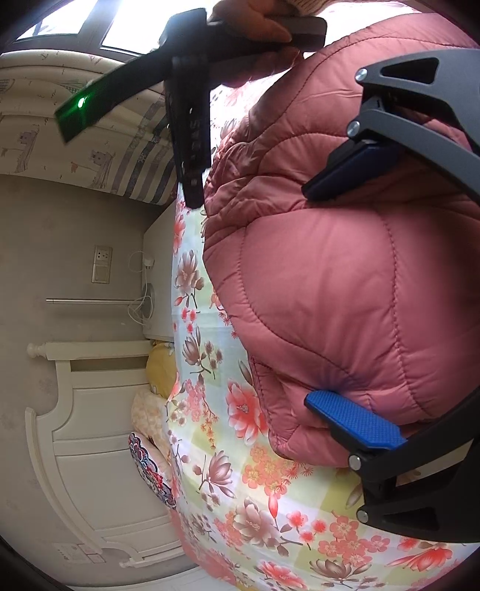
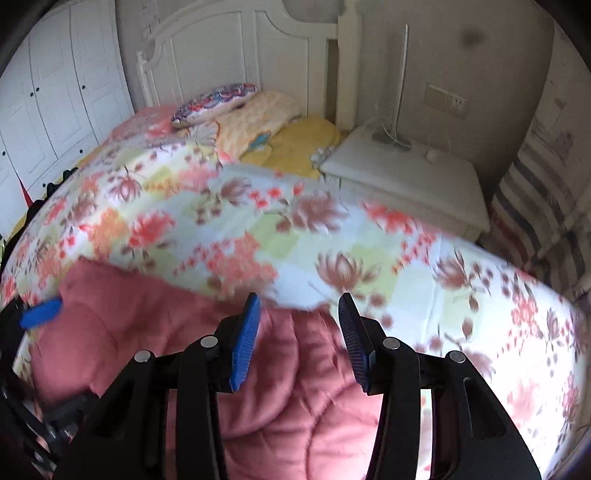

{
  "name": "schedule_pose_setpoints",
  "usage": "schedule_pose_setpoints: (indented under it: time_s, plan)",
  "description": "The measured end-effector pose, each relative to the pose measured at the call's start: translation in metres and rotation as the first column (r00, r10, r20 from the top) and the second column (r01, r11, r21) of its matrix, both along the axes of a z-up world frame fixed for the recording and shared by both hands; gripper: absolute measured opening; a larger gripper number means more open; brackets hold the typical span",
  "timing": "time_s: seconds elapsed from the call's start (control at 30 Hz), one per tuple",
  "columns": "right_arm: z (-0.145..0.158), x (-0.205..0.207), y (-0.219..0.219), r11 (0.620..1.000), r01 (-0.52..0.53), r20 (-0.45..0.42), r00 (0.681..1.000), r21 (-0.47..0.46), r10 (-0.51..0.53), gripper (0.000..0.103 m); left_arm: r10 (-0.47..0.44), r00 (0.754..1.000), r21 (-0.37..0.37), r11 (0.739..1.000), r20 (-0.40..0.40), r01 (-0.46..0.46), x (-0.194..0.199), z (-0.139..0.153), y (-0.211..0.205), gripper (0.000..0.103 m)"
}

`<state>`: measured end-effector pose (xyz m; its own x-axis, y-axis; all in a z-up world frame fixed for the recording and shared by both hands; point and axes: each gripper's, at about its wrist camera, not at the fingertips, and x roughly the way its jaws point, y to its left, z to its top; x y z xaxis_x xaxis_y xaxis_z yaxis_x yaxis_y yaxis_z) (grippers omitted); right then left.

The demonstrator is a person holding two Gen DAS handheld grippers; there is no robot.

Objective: Fold large clothes
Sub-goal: 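Press the folded pink coat flat with both open grippers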

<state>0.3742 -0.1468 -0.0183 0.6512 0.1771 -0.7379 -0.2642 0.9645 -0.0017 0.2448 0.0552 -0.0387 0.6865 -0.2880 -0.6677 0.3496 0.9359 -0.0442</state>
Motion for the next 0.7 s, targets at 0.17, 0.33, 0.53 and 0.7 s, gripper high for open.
schedule_pose_setpoints:
  time_s: [0.17, 0.33, 0.53, 0.7]
  plan:
    - [-0.043, 0.022, 0.026, 0.992, -0.063, -0.14, 0.989, -0.112, 0.047, 0.046, 0.001, 1.0, 0.005, 1.0, -0.003, -0.001, -0.001, 0.0, 0.0, 0.101]
    - [-0.024, 0.015, 0.024, 0.99, -0.033, -0.09, 0.996, -0.135, 0.021, 0.046, 0.0, 1.0, -0.009, 1.0, 0.001, 0.0, -0.001, 0.0, 0.001, 0.101]
    - [0.016, -0.002, 0.055, 0.984, -0.156, -0.006, 0.988, -0.085, 0.156, 0.047, 0.001, 1.0, -0.013, 1.0, 0.002, -0.001, -0.001, 0.0, 0.002, 0.101]
    - [-0.02, 0.007, 0.113, 0.924, -0.319, -0.152, 0.944, -0.211, 0.291, 0.062, 0.015, 1.0, -0.006, 1.0, 0.001, -0.015, -0.002, 0.001, 0.004, 0.101]
